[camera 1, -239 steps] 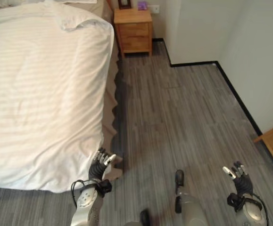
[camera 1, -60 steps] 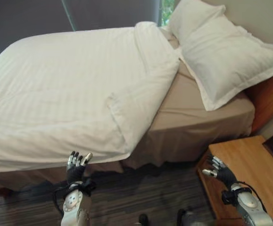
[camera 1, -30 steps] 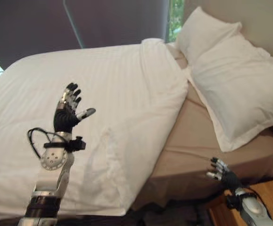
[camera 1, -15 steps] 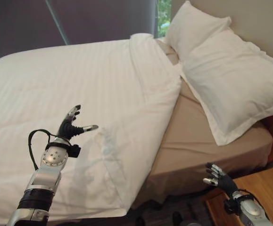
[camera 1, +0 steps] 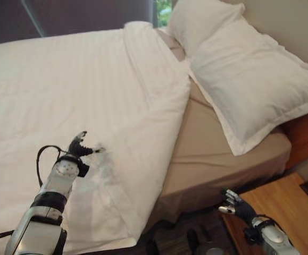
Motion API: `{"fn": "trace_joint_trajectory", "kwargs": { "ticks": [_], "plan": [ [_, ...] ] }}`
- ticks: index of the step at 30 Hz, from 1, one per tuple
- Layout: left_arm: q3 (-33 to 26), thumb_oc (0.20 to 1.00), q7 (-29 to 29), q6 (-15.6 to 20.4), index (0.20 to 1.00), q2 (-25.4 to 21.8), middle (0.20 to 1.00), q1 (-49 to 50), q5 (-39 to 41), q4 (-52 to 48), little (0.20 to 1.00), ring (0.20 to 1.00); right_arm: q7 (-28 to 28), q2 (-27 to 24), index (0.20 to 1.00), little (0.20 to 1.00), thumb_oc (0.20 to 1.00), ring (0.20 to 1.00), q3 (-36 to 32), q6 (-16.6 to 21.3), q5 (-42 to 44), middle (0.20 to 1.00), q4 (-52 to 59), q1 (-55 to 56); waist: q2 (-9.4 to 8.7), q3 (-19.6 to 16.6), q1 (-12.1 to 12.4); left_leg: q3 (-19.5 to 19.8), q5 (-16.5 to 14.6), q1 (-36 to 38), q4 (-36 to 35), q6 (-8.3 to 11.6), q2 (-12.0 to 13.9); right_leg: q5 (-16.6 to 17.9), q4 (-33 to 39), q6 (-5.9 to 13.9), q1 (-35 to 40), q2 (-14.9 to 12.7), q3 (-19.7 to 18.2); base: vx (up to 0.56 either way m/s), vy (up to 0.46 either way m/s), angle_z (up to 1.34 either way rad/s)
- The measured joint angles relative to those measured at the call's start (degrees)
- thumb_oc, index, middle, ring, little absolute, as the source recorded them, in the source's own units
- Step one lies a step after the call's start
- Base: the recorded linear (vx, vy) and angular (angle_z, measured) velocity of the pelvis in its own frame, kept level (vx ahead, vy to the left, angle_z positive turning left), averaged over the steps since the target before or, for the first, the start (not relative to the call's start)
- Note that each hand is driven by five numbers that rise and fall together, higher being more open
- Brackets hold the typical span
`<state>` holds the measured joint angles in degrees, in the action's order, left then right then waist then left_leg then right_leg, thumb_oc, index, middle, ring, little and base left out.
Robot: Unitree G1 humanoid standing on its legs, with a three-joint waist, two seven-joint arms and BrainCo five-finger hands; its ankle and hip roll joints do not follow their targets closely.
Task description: Making the bed.
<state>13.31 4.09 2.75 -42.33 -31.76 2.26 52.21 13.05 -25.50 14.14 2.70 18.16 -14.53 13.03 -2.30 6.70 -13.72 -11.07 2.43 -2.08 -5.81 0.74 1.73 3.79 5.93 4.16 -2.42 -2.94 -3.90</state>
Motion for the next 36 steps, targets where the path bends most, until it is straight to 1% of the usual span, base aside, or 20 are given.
{"fn": "trace_joint_trajectory", "kwargs": {
  "ticks": [2, 5, 6, 7, 11, 17, 19, 21, 22, 24, 30, 32, 36],
  "plan": [
    [-0.09, 1.000, 0.17, 0.19, 1.000, 0.42, 1.000, -3.76, 2.72, 1.56, 1.000, 1.000, -0.07, -0.10, 1.000, 1.000, 1.000, 1.000, 1.00, 0.08, 0.08, 1.000, -0.05, -1.30, 0.26, 0.94, -0.35, -1.09, 0.16, -2.44, 0.01, 0.09, 0.01, 0.63, 0.00, 0.36, -2.92, 0.01, -1.33, -0.03, -0.021, -0.24],
    [1.60, 1.000, 0.53, 1.14, 1.000, 1.32, 1.000, -8.82, 4.84, 1.10, 1.000, 1.000, -0.06, -0.24, 1.000, 1.000, 1.000, 1.000, 3.32, 0.07, 0.53, 1.000, 0.00, -2.83, 0.45, 2.78, -1.52, -1.45, 1.15, -4.83, 0.12, -0.20, -0.09, 1.81, -0.27, 0.29, -5.45, -0.03, -1.54, 0.03, -0.020, -0.11],
    [2.14, 1.000, 0.79, 2.20, 1.000, 2.66, 1.000, -9.08, 6.62, -0.29, 1.000, 1.000, -0.09, -0.22, 1.000, 1.000, 1.000, 1.000, 4.52, 0.11, 0.65, 1.000, 0.01, -3.48, 0.56, 3.06, -2.11, -1.84, 1.00, -4.75, 0.04, -0.01, 0.01, 1.78, -0.24, 0.31, -5.56, 0.05, -1.81, 0.05, -0.014, -0.12],
    [2.22, 1.000, 0.87, 2.29, 1.000, 3.60, 1.000, -9.19, 6.63, -0.85, 1.000, 1.000, -0.08, -0.21, 1.000, 1.000, 1.000, 1.000, 4.58, 0.24, 0.70, 1.000, 0.05, -3.59, 0.70, 3.15, -2.08, -2.23, 0.75, -4.66, 0.02, 0.35, 0.07, 1.74, -0.09, 0.35, -5.66, 0.11, -2.18, 0.07, -0.027, -0.17],
    [3.74, 1.000, 1.27, 2.37, 1.000, 6.51, 1.000, -9.15, 6.60, -1.93, 1.000, 1.000, -0.24, -0.27, 1.000, 1.000, 1.000, 1.000, 4.16, 0.41, 0.79, 1.000, 0.08, -4.13, 1.55, 3.93, -2.18, -2.81, 0.56, -4.61, 0.01, 0.60, 0.26, 1.72, -0.28, 0.38, -5.92, 0.36, -2.86, 0.04, -0.020, -0.11],
    [3.78, 1.000, 1.35, 2.22, 1.000, 8.92, 1.000, -6.58, 6.42, -1.93, 1.000, 1.000, -0.24, -0.27, 1.000, 1.000, 1.000, 1.000, 3.78, 0.42, 0.78, 1.000, 0.09, -4.06, 2.02, 4.84, -1.83, -2.95, 0.41, -3.81, 0.00, 0.82, 0.85, 1.58, -0.17, 0.49, -5.18, 0.93, -2.90, 0.02, -0.008, -0.01],
    [3.70, 1.000, 1.38, 2.11, 1.000, 9.07, 1.000, -5.96, 6.10, -2.23, 1.000, 1.000, -0.25, -0.30, 1.000, 1.000, 1.000, 1.000, 3.53, 0.41, 0.78, 1.000, 0.08, -4.07, 2.34, 5.06, -1.59, -2.89, 0.20, -3.81, -0.01, 1.13, 1.05, 1.48, -0.03, 0.45, -5.15, 1.10, -2.89, 0.00, -0.015, -0.01],
    [2.98, 1.000, 1.79, 2.09, 1.000, 8.66, 1.000, -2.43, 3.62, -7.31, 1.000, 1.000, -0.37, -0.49, 1.000, 1.000, 1.000, 1.000, 1.52, 0.42, 0.78, 1.000, -0.08, -3.70, 3.22, 5.59, -1.59, -2.84, 0.06, -3.82, -0.01, 1.34, 1.06, 1.49, -0.08, 0.39, -5.14, 1.12, -2.87, 0.02, -0.037, 0.00],
    [2.36, 1.000, 1.83, 2.15, 1.000, 8.51, 1.000, -1.28, 3.04, -8.90, 1.000, 1.000, -0.40, -0.50, 1.000, 1.000, 1.000, 1.000, 1.24, 0.43, 0.78, 1.000, -0.08, -3.62, 3.34, 5.65, -1.56, -2.78, 0.10, -3.82, -0.01, 1.28, 1.10, 1.49, -0.05, 0.33, -5.10, 1.15, -2.81, 0.01, -0.034, 0.03],
    [1.66, 1.000, 1.85, 2.15, 1.000, 8.53, 1.000, -0.50, 2.91, -9.48, 1.000, 1.000, -0.36, -0.50, 1.000, 1.000, 1.000, 1.000, 1.28, 0.43, 0.78, 1.000, -0.06, -3.61, 3.39, 5.67, -1.27, -2.58, 0.31, -3.82, 0.00, 0.99, 1.16, 1.46, -0.09, 0.26, -5.00, 1.21, -2.62, 0.01, -0.019, 0.04],
    [0.97, 1.000, 1.88, 2.13, 1.000, 8.12, 1.000, -0.09, 1.07, -10.94, 1.000, 1.000, -0.12, -0.53, 1.000, 1.000, 1.000, 1.000, 1.54, 0.43, 0.70, 1.000, -0.06, -3.44, 3.44, 5.69, -0.05, -1.81, 0.37, -3.42, 0.04, 0.91, 1.12, 1.18, -0.24, -0.02, -4.17, 1.15, -1.63, 0.01, -0.013, 0.08],
    [0.76, 1.000, 1.88, 2.13, 1.000, 7.11, 1.000, 0.70, -0.23, -11.51, 1.000, 1.000, -0.05, -0.54, 1.000, 1.000, 1.000, 1.000, 1.44, 0.46, 0.55, 1.000, -0.05, -3.50, 3.43, 5.70, 0.04, -1.40, 0.38, -3.16, 0.02, 0.91, 1.09, 1.12, -0.22, -0.02, -3.82, 1.12, -1.31, 0.02, -0.008, 0.08],
    [-1.07, 1.000, 1.88, 2.14, 1.000, 6.85, 1.000, 2.28, -0.85, -11.72, 1.000, 1.000, 0.03, -0.53, 1.000, 1.000, 1.000, 1.000, 1.10, 0.46, 0.42, 1.000, -0.06, -2.99, 3.48, 5.70, -0.09, -1.15, 0.29, -2.56, -0.01, 1.03, 1.11, 0.84, 0.00, -0.01, -3.15, 1.13, -1.20, 0.00, 0.000, 0.00]
  ]
}}
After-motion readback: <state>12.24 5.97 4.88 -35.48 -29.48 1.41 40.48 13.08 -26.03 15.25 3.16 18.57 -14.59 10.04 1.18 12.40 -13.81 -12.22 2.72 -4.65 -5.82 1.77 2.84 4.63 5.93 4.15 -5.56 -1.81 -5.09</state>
